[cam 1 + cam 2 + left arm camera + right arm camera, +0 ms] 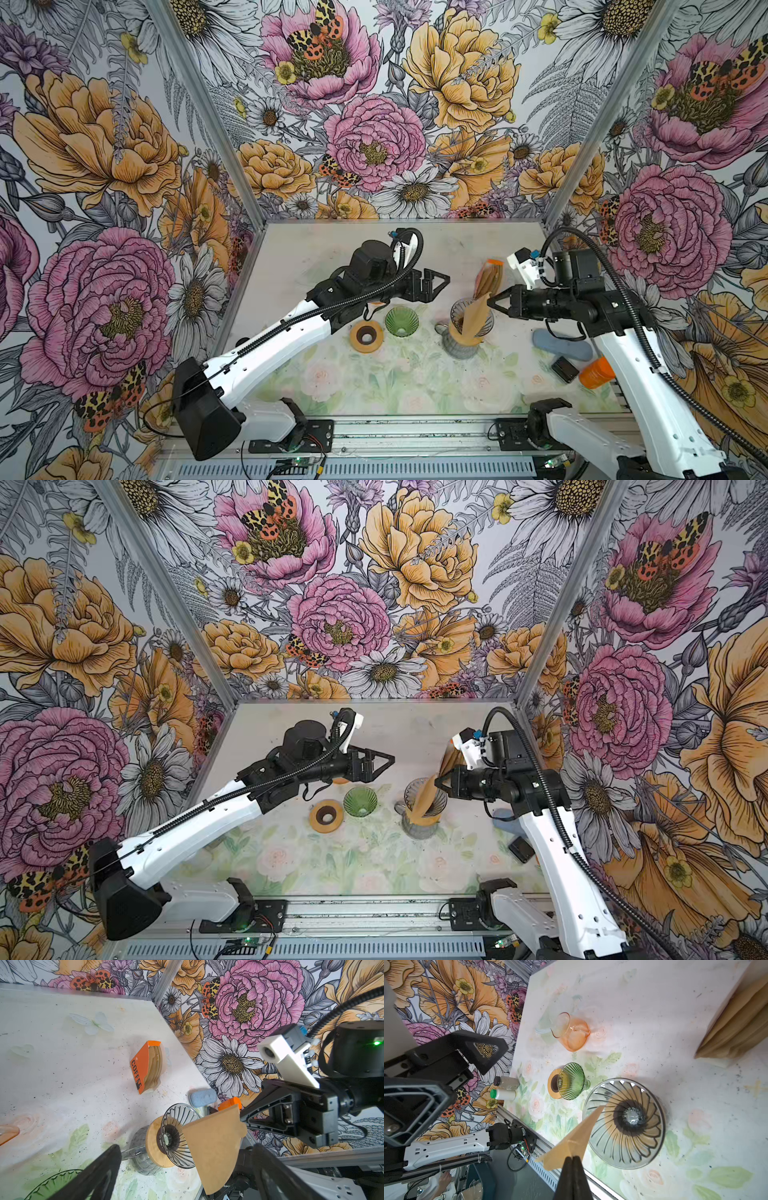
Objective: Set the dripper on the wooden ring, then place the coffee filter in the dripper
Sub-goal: 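Carry the paper filter over the clear dripper with the right gripper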
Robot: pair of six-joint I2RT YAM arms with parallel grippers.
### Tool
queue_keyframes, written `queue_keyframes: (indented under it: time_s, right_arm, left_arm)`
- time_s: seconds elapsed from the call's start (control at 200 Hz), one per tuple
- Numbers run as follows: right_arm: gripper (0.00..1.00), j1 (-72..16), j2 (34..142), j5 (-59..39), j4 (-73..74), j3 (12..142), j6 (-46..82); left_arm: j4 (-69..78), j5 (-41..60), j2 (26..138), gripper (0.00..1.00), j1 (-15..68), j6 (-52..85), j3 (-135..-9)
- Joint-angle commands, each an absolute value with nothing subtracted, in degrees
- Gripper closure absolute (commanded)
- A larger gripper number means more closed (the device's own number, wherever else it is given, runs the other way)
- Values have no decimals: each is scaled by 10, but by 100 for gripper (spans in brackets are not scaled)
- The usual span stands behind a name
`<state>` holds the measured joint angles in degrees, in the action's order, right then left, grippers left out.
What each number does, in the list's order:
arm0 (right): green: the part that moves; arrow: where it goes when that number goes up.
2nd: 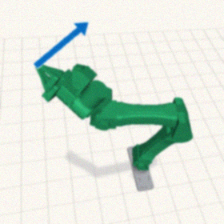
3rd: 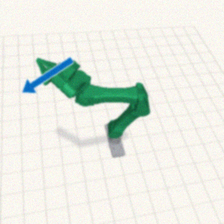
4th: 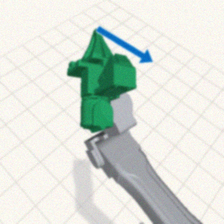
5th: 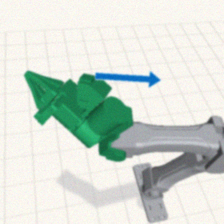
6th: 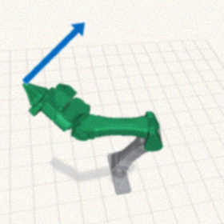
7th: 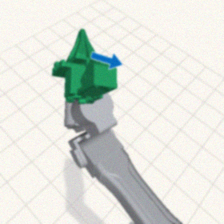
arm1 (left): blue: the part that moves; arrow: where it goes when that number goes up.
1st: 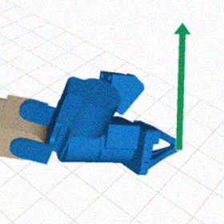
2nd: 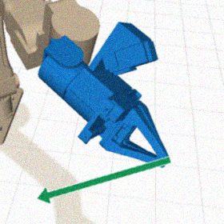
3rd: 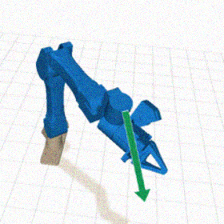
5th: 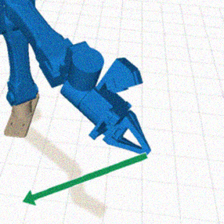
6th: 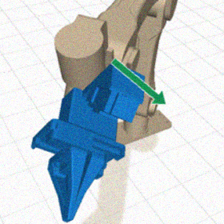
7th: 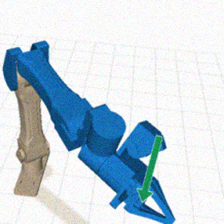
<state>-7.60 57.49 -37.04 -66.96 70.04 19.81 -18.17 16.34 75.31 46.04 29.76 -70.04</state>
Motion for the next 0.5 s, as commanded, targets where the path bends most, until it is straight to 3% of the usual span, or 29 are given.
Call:
queue_keyframes:
  time_s: [0.0, 0.215, 0.495]
  right_arm:
    - [100, -81, 578, -334, -677, 690, 188]
    - [92, -81, 595, -280, -673, 688, 188]
    - [70, -81, 615, -223, -644, 694, 199]
  left_arm:
    - [-183, 171, 751, 1, 467, 285, -700]
    - [-215, 162, 773, 1, 475, 266, -714]
    - [-253, 124, 808, 1, 495, 273, -739]
